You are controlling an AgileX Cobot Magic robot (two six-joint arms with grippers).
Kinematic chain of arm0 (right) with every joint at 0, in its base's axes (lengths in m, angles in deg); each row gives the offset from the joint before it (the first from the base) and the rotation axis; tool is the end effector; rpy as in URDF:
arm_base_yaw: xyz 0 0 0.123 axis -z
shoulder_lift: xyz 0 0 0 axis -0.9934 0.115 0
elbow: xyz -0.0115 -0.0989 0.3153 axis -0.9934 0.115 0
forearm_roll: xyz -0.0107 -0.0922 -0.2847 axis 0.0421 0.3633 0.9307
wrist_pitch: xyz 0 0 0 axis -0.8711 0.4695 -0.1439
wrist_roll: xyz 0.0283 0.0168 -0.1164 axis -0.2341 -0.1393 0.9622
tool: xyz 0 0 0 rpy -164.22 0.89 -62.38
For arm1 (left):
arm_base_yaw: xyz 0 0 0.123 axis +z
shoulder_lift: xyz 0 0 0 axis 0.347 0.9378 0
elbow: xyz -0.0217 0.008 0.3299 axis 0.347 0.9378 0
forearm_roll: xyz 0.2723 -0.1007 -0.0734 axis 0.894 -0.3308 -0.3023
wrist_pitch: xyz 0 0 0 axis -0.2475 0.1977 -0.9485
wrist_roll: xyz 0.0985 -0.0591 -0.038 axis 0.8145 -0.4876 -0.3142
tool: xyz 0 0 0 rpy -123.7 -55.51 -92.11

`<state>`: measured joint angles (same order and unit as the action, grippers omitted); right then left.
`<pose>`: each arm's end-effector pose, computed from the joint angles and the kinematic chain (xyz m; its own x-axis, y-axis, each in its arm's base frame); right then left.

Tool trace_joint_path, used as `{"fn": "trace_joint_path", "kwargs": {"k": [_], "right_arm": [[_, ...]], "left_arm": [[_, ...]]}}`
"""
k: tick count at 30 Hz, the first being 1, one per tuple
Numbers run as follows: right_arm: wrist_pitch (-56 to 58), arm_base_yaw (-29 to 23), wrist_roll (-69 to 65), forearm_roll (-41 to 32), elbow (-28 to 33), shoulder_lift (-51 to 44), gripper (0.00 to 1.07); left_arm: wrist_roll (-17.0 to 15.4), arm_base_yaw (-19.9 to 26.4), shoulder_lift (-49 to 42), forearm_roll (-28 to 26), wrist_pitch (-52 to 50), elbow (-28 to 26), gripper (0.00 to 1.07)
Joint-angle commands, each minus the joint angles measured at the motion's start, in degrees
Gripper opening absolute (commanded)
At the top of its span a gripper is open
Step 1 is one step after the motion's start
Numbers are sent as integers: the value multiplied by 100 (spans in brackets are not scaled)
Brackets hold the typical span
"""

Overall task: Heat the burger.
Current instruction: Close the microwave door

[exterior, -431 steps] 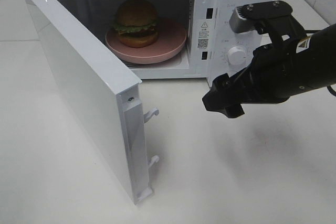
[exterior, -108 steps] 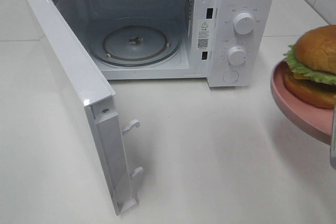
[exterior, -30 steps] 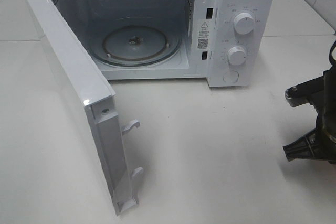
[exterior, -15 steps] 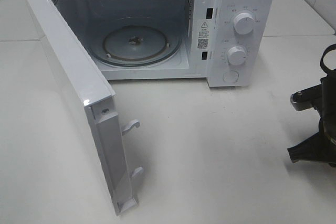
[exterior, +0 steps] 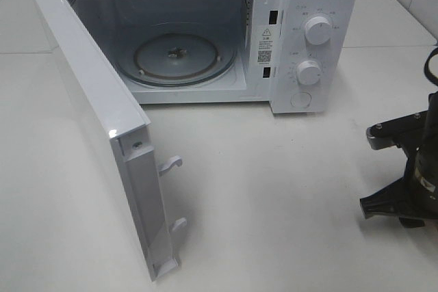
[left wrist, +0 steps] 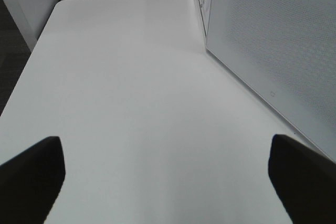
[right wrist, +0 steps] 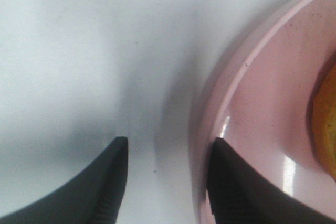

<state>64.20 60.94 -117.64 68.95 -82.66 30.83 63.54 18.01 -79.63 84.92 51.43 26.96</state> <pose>0.2552 0.0574 0.0844 -0.9654 -0.0322 -0.2588 0.0457 0.9561 -0.2894 0.0140 0.0006 0.2920 -0.4446 0.0381 -0.8949 0.0404 0.9989 0.0224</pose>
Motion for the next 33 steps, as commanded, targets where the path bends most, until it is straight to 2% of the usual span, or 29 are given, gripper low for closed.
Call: {"fn": "trace_joint_path", "kwargs": {"k": [1, 2, 6, 7, 8, 9, 10, 11, 13, 14, 15, 16, 18, 19, 20, 22, 23, 24, 27, 33], "right_arm": [[-80, 11, 413, -206, -17, -636, 46], [-86, 11, 510, -212, -17, -1026, 47], [-143, 11, 739, -212, -17, -1593, 53], [-172, 11, 854, -229, -17, -1788, 57], [-195, 11, 1112, -229, -17, -2108, 66], [-195, 11, 1112, -229, -17, -2108, 66], [-195, 11, 1261, -264, -17, -2275, 71], [-172, 11, 1507, -407, -17, -2590, 81], [-143, 11, 1621, -544, -17, -2710, 83], [-138, 11, 1994, -997, -17, -3031, 86], [-138, 11, 1994, -997, -17, -3031, 86], [-132, 11, 2458, -1484, -17, -3335, 85], [-103, 11, 2699, -1707, -17, -3461, 84], [57, 11, 3226, -2160, -17, -3759, 82], [57, 11, 3226, -2160, -17, -3759, 82], [550, 11, 4011, -2779, -17, -4108, 81], [550, 11, 4011, -2779, -17, -4108, 81], [928, 11, 4320, -3083, -17, -4332, 81], [1473, 11, 4509, -3352, -17, -4658, 80], [2086, 11, 4526, -3432, -17, -5323, 78]], "left_arm": [[-6, 23, -11, 6, -17, 0, 98], [-6, 23, -11, 6, -17, 0, 98], [-6, 23, -11, 6, -17, 0, 98], [-6, 23, -11, 6, -17, 0, 98], [-6, 23, -11, 6, -17, 0, 98], [-6, 23, -11, 6, -17, 0, 98], [-6, 23, -11, 6, -17, 0, 98], [-6, 23, -11, 6, -17, 0, 98], [-6, 23, -11, 6, -17, 0, 98], [-6, 23, -11, 6, -17, 0, 98], [-6, 23, -11, 6, -17, 0, 98], [-6, 23, -11, 6, -17, 0, 98], [-6, 23, -11, 6, -17, 0, 98], [-6, 23, -11, 6, -17, 0, 98], [-6, 23, -11, 6, -17, 0, 98], [-6, 23, -11, 6, -17, 0, 98], [-6, 23, -11, 6, -17, 0, 98], [-6, 23, -11, 6, -17, 0, 98], [-6, 23, -11, 6, -17, 0, 98], [-6, 23, -11, 6, -17, 0, 98]]}}
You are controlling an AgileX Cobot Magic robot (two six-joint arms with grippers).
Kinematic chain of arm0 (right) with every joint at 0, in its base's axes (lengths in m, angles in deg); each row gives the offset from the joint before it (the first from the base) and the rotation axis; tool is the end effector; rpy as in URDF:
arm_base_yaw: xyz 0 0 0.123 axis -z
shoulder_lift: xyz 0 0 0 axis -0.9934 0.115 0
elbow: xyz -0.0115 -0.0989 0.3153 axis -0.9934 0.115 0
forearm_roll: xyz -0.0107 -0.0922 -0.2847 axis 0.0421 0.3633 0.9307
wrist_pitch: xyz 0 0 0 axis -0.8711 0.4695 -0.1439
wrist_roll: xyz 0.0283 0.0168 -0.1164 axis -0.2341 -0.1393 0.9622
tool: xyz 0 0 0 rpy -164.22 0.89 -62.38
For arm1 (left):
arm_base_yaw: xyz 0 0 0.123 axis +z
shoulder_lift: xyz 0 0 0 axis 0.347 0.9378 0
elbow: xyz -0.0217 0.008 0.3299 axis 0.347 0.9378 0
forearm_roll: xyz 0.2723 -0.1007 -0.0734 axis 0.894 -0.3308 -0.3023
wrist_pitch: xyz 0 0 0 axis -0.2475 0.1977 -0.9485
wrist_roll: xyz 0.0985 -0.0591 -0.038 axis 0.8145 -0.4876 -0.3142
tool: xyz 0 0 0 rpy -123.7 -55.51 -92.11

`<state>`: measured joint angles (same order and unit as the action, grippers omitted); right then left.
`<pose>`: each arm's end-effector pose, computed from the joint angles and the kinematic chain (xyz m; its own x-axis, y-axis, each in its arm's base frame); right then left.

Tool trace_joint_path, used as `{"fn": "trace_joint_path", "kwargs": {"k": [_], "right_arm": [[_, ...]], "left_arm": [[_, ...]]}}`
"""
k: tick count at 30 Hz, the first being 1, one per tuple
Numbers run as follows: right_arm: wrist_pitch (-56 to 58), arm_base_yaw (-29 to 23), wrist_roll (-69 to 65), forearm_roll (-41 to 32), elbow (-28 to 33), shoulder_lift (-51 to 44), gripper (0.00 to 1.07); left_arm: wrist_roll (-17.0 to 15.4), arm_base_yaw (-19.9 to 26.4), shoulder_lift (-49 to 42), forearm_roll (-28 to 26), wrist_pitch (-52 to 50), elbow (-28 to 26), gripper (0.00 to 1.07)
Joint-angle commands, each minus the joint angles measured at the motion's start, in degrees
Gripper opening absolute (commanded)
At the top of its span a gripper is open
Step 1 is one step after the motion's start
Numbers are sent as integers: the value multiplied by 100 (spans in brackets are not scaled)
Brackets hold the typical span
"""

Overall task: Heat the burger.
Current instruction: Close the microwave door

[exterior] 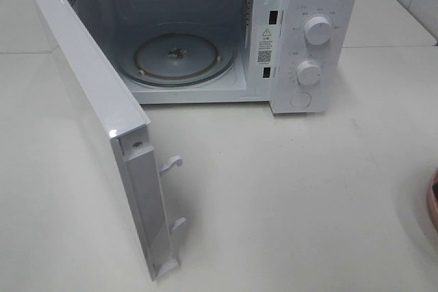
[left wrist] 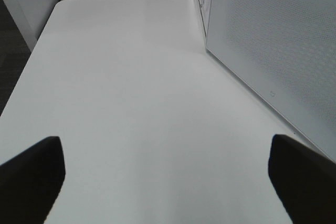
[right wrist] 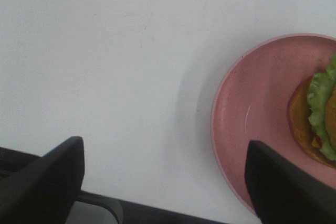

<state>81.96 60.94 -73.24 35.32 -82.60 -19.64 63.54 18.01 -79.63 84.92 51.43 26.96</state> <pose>0.1578 0.0446 0.2558 -0.8171 -0.1468 -0.5575 -0.1545 0.9874 -0.0335 0.0140 0.0006 0.2920 -0.4446 0.0381 -0.8949 0.0404 0.9989 0.0224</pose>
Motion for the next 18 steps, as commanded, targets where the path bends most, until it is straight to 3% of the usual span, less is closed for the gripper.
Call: {"fn": "trace_joint_path", "kwargs": {"k": [1, 8, 14, 18], "right_arm": [[309, 11, 86, -69, -23, -275, 78], [980, 11, 115, -281, 63, -1140, 76], [905, 17, 109, -355, 246, -1896, 76], [871, 424, 166, -355, 246, -2613, 76]], "left_arm": [[-6, 23, -11, 6, -17, 0, 98], [-6, 23, -11, 6, -17, 0, 98], [-6, 23, -11, 6, -17, 0, 98], [-6, 23, -11, 6, -17, 0, 98]]}}
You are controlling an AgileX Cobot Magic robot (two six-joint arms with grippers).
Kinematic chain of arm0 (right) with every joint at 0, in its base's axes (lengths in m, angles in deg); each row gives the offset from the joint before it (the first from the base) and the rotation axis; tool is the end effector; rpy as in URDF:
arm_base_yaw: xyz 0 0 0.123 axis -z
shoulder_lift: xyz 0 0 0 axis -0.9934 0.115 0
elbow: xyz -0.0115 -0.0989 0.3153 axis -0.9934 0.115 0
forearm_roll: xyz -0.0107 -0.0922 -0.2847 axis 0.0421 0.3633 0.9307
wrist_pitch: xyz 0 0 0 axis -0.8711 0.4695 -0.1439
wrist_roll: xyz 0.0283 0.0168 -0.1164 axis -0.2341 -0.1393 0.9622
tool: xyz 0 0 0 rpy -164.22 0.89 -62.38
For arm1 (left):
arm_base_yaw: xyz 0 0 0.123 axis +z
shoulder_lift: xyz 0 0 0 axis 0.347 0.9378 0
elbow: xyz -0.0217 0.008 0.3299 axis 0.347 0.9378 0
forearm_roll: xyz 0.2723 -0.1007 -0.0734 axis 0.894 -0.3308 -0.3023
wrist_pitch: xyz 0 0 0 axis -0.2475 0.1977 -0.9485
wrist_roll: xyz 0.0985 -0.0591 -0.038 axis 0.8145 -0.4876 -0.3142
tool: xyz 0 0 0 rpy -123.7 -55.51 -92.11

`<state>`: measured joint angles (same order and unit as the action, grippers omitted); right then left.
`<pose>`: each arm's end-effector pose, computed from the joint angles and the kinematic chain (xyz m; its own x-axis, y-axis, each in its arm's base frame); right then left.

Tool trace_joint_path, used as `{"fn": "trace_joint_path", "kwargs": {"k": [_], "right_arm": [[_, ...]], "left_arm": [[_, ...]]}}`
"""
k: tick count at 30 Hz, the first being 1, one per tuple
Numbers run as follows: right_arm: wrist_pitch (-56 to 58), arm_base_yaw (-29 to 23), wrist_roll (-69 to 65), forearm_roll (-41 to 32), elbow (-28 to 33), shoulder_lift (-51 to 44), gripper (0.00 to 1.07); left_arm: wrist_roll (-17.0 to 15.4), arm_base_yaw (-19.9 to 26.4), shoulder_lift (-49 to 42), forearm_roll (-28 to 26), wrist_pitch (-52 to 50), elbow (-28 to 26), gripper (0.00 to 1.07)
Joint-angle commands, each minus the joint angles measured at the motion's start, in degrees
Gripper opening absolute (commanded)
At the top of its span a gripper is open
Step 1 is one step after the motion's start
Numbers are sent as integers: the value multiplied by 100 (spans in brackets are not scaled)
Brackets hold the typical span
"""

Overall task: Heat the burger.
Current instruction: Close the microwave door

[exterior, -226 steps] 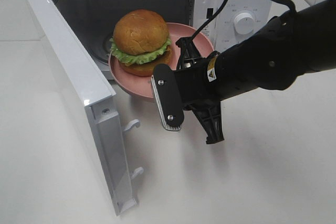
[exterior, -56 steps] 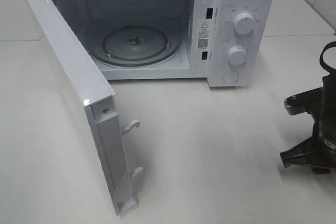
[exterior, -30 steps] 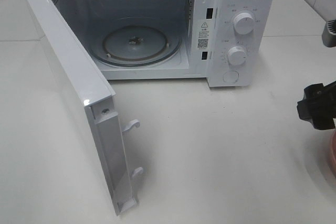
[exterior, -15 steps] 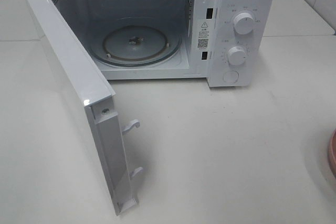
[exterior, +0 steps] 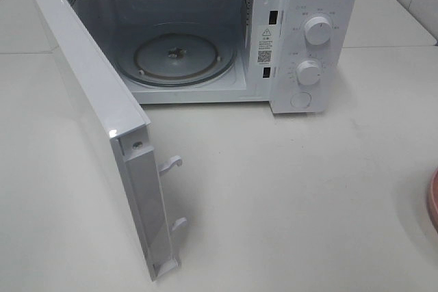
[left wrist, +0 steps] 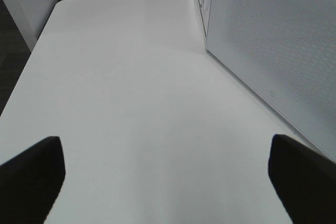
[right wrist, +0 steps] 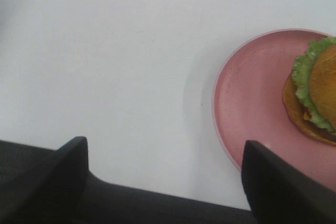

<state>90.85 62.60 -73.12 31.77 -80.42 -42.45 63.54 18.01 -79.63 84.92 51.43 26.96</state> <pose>0.0866 0.0167 0.2790 -0.7145 -0.0212 -0.6993 -0.1045 0.9916 0.0767 0.0140 0.0006 0.2920 -0.4446 0.0381 -0.8949 0.0404 0.9989 0.0224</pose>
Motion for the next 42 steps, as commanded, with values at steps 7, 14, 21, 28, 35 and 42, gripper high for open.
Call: {"fn": "trace_joint_path", "kwargs": {"k": [7, 14, 21, 28, 35, 42], "right_arm": [[-115, 963, 773, -132, 46, -1180, 76], [-229, 1432, 882, -372, 143, -2177, 76], [-235, 1650, 882, -413, 143, -2515, 76], [-235, 1650, 865, -407, 143, -2515, 75], [-235, 1650, 865, -407, 143, -2515, 75], [-235, 1650, 865, -407, 143, -2515, 75]], "left_arm": [[-6, 23, -11, 6, -17, 0, 98], [-6, 23, -11, 6, -17, 0, 98], [-6, 23, -11, -11, -17, 0, 98], [-6, 23, -17, 0, -17, 0, 98], [-6, 23, -17, 0, -17, 0, 98], [-6, 23, -17, 0, -17, 0, 98]]}}
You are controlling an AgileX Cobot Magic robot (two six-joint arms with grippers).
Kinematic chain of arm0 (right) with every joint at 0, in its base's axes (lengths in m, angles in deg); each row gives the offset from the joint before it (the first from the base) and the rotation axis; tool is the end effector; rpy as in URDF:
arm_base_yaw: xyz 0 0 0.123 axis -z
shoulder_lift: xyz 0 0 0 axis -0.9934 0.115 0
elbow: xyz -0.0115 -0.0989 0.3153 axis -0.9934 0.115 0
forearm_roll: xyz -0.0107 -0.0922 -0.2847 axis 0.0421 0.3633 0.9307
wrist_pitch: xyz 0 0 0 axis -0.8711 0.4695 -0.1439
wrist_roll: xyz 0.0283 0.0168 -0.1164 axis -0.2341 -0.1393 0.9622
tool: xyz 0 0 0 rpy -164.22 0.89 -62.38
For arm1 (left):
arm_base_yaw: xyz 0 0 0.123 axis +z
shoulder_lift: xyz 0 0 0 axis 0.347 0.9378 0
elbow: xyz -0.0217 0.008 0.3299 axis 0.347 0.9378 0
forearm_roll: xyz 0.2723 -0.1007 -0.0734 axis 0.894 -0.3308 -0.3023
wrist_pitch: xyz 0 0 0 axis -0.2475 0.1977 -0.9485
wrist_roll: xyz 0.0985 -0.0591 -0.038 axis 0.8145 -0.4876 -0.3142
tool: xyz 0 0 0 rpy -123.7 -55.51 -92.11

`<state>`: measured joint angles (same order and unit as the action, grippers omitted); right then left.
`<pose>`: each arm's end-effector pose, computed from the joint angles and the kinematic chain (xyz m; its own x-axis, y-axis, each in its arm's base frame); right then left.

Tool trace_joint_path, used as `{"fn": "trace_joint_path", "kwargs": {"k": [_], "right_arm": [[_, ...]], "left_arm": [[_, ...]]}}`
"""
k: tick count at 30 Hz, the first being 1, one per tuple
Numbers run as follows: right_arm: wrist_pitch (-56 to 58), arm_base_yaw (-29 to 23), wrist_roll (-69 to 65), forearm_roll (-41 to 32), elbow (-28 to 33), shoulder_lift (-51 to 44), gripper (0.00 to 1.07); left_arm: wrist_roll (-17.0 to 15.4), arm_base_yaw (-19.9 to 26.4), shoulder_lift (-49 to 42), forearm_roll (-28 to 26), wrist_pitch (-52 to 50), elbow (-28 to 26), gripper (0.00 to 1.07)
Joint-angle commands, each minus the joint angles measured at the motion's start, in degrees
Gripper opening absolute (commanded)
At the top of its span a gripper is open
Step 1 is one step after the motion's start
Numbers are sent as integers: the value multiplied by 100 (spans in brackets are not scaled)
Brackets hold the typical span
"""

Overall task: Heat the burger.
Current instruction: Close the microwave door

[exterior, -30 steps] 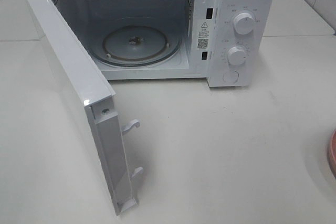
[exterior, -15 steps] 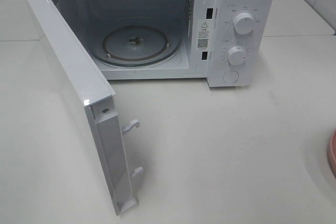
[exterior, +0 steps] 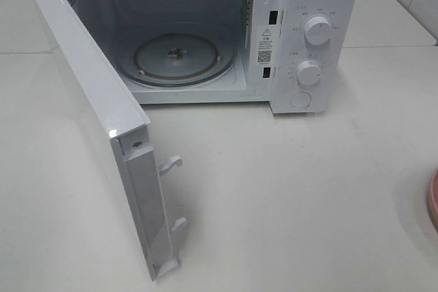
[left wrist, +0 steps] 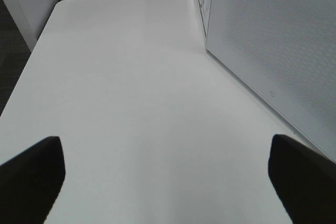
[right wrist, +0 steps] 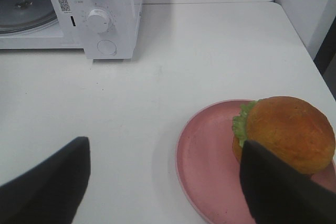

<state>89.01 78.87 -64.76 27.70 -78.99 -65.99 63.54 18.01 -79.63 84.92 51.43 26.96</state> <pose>0.0233 -0.0060 0.2949 -0.3730 0.0987 -0.9226 0.0295 0.9951 0.0945 0.0140 0.0006 0.2920 -0.4446 0.0381 -0.8949 0.0404 0.9989 0.0224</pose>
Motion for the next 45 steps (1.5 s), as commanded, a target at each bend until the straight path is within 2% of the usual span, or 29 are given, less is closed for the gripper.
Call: {"fn": "trace_joint_path", "kwargs": {"k": [1, 45], "right_arm": [[-52, 23, 29, 0, 0, -160, 75], [-52, 23, 29, 0, 0, -160, 74]], "left_arm": [[-6, 23, -17, 0, -17, 0, 98], [-17, 23, -11, -103, -74, -40, 98]]}}
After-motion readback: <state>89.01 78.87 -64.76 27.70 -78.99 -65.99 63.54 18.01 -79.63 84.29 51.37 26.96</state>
